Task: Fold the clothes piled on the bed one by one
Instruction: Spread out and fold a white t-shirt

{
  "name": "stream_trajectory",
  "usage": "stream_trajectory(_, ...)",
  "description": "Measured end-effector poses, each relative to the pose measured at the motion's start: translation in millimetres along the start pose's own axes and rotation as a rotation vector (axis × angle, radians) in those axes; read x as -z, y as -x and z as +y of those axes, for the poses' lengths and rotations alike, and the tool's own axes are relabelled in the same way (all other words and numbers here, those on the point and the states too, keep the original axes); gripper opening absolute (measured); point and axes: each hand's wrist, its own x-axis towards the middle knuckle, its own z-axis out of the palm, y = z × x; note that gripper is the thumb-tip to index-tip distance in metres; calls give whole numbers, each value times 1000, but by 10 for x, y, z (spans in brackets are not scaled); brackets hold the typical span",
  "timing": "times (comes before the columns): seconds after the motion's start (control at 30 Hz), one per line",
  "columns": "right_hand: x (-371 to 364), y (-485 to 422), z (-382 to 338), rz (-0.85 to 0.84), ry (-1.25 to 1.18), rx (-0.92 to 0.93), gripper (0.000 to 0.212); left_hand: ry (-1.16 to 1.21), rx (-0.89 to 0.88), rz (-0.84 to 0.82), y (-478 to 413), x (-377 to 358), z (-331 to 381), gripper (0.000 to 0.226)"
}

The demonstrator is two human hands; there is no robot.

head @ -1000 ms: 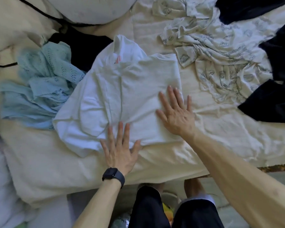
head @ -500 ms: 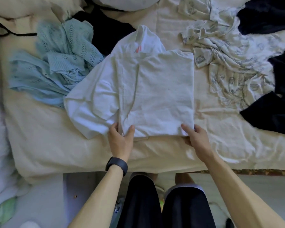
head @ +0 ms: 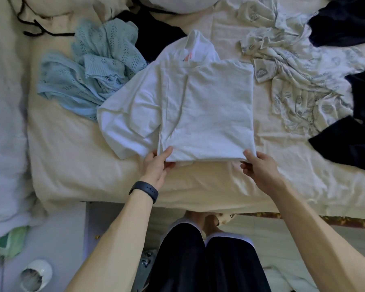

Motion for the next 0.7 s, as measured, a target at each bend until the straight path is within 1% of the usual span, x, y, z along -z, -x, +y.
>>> stream_trajectory(0.07, 22, 74, -23, -3, -79, 0, 18, 27, -32, 38, 86, -48, -11, 29)
stream_trajectory(0.13, 57, 154, -69, -8, -115, 44, 17, 56, -76, 72, 174, -86, -3, 26)
stream_trajectory(0.2, 104, 236, -123, -1, -81, 103, 18, 68, -122, 102, 280, -109, 9, 25)
stream_trajectory(0.27, 171, 320, -134, 23, -27, 148, 18, 40, -161, 131, 407, -117, -11, 33)
stream_trajectory(0.33, 254, 395, -69, 55, 16, 174, 18, -42, -204, 166, 542, -93, -86, 42)
stream_trajectory(0.37, 299, 436, 2, 75, 38, 173, 18, -95, -221, 180, 616, -66, -151, 41)
stream_trajectory(0.4, 342, 478, 98, 93, 58, 163, 18, -165, -240, 189, 690, -30, -232, 39)
stream_trajectory(0.5, 472, 614, 513, 128, 96, 75, 20, -485, -310, 208, 908, 118, -540, 29)
stream_trajectory(0.53, 507, 667, 668, 131, 101, 40, 22, -540, -322, 205, 965, 173, -642, 28)
stream_trajectory(0.63, 593, 847, 1075, 159, 67, -45, 27, -603, -338, 114, 1100, 331, -907, 31)
stream_trajectory(0.7, 630, 955, 1252, 179, 16, -60, 29, -662, -341, 58, 1149, 427, -1023, 33)
